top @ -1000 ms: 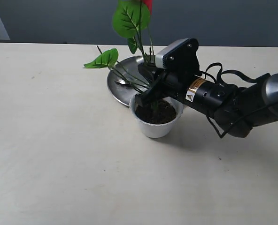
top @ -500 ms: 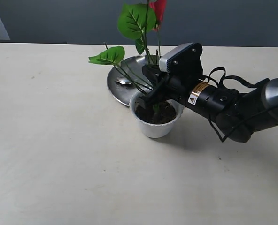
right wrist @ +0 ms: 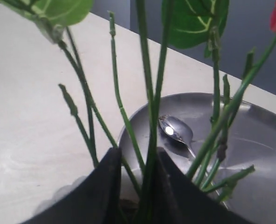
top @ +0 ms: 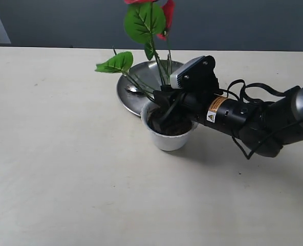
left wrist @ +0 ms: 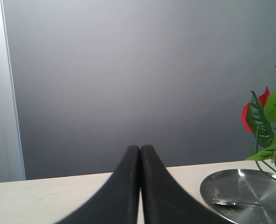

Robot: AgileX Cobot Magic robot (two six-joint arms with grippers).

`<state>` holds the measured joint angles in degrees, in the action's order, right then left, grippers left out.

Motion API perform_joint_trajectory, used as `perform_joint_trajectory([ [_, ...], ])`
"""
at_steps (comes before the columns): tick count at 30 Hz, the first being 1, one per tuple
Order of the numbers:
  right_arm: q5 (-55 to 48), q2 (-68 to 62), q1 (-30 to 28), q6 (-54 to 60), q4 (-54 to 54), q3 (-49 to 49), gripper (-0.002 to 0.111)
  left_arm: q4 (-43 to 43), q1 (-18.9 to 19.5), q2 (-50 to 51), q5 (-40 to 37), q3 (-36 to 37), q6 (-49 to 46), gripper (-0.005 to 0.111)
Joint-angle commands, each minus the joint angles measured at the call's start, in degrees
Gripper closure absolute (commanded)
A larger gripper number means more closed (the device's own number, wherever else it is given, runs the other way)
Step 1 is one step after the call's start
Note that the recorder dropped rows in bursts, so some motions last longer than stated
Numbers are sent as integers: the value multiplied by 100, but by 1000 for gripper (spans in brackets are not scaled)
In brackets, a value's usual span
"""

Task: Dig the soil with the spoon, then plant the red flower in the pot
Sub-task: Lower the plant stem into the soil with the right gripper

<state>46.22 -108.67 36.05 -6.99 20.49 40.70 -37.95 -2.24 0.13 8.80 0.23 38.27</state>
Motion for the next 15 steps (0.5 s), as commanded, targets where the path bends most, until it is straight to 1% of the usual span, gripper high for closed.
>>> perform_joint_trajectory([
  [1, -179, 199, 3, -272, 350, -47, 85, 17, -27, -13, 21, -23, 12, 106],
  [15, -984, 387, 3, -434, 357, -47, 85, 17, -27, -13, 21, -23, 12, 106],
])
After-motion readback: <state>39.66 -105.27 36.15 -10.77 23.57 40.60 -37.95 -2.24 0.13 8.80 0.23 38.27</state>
